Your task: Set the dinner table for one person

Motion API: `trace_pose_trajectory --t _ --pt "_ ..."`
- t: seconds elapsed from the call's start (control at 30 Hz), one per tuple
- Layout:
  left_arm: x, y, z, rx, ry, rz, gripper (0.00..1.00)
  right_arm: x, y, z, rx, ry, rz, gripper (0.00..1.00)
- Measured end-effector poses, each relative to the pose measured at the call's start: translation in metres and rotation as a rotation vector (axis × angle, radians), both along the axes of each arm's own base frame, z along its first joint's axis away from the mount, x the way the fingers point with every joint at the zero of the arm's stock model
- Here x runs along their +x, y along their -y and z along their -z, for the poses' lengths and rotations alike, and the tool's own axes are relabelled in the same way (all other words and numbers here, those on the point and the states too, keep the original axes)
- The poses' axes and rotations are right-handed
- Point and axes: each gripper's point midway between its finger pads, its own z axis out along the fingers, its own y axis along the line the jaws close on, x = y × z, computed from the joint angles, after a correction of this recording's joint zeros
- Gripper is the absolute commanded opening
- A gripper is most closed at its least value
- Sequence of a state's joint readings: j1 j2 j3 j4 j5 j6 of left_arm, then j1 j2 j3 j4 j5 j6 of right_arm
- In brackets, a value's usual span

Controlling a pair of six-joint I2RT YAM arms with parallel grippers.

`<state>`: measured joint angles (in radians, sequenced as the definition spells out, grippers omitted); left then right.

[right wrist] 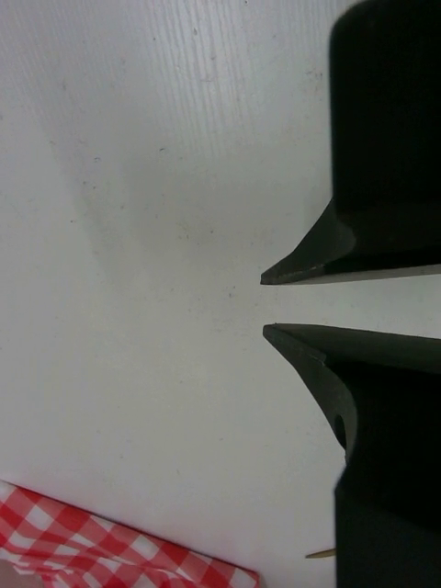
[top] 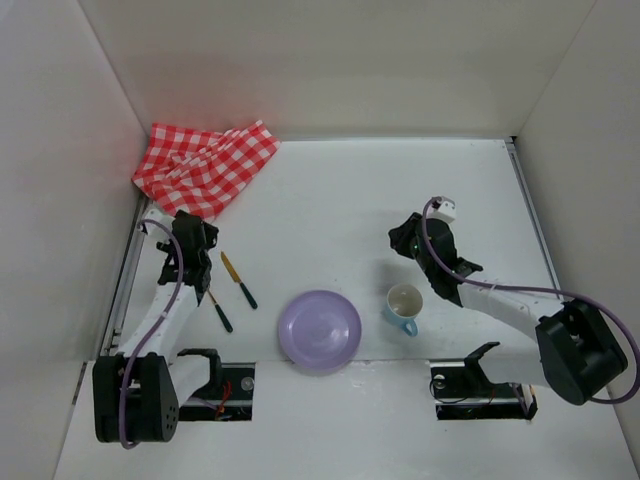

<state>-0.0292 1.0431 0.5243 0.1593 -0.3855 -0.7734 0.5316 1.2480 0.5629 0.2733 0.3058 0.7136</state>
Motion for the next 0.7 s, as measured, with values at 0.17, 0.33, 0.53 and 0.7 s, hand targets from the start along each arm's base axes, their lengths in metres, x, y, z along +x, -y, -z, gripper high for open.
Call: trace_pose_trajectory --t 0.17,0.33,0.53,0.7 --pt "0.013 -0.029 -0.005 -0.024 0.048 -0.137 0.57 0.000 0.000 0.002 -0.005 -0.006 -0.004 0.47" --pt "0.038 -0.048 0.005 -0.034 0.038 -0.207 0.57 -0.001 -0.004 0.001 -0.003 -0.005 -0.014 0.51" --pt "0.061 -0.088 0.019 -0.034 0.007 -0.297 0.59 -0.002 -0.011 0.000 0.000 -0.007 -0.038 0.52" --pt "0.081 -0.114 0.022 -0.035 -0.003 -0.321 0.58 -0.002 -0.016 0.001 -0.002 -0.009 -0.057 0.51"
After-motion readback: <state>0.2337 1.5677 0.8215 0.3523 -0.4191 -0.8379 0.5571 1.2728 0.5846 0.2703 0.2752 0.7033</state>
